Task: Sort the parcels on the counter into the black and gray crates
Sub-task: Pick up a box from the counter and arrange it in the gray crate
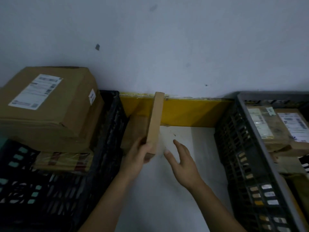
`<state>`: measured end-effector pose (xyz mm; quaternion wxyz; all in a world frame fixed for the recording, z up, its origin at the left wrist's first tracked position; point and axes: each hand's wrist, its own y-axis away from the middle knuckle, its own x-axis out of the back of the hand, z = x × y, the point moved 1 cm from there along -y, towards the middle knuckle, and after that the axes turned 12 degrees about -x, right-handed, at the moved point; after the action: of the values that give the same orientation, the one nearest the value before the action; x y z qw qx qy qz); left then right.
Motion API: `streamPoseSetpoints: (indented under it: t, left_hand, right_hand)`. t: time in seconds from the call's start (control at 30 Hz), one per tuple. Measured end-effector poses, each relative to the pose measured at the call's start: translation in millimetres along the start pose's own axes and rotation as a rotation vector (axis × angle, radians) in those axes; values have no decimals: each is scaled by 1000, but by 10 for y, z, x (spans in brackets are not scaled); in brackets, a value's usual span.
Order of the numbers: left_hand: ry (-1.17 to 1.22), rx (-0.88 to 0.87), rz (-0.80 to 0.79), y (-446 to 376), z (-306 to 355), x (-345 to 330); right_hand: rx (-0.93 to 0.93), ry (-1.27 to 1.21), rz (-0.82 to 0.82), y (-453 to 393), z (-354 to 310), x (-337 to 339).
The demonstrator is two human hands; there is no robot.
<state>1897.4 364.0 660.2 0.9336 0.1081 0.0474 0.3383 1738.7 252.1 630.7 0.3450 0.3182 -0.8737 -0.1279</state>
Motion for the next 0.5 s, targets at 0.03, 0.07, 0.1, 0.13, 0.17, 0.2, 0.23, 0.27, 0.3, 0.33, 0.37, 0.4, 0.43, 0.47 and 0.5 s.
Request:
streamPoseSetpoints:
  t: [0.03, 0.07, 0.1, 0.13, 0.17, 0.2, 0.23, 0.27, 0.3, 0.33, 0.37, 0.4, 0.43, 0.47, 0.5]
  left_hand:
    - [240, 43, -40, 79, 15, -3]
    - [437, 84, -90, 146, 9, -1]
    - [573, 121, -148, 209, 1, -9]
    - [669, 151, -205, 246, -21, -15]
    - [741, 171, -256, 264, -54, -14]
    - [794, 179, -306, 277, -83, -25]
    - [818, 181, -341, 289, -102, -39]
    - [806, 189, -350, 297, -115, -51]
    - [756, 200, -333, 299, -122, -63]
    - [688, 203, -303, 298, -125, -71]
    - [615, 197, -262, 296, -117, -81]
    - [532, 181, -217, 294, -94, -89]
    - [434, 156, -164, 285, -61, -103]
    - [327, 120, -92, 272, -29, -110]
    - [217, 73, 0, 262, 9, -114]
  right_hand:
    - [-16, -145, -41, 39, -70, 13]
    - [-31, -270, -79, 83, -137, 28]
    - [-31, -375, -114, 137, -190, 55]
    - [-20, -462, -147, 178, -232, 73]
    - [-6, -522, -168, 202, -262, 76]
    - [11, -565, -170, 234, -272, 89]
    - [24, -594, -152, 262, -259, 105]
    - [32, -619, -123, 288, -247, 125]
    - [39, -640, -92, 311, -223, 153]
    - [46, -659, -70, 328, -205, 188]
    - [52, -672, -55, 339, -184, 229]
    - [54, -678, -42, 348, -167, 274]
    - [53, -673, -27, 350, -147, 321]
    - [55, -659, -14, 356, -131, 361]
    - [58, -646, -5, 364, -118, 393]
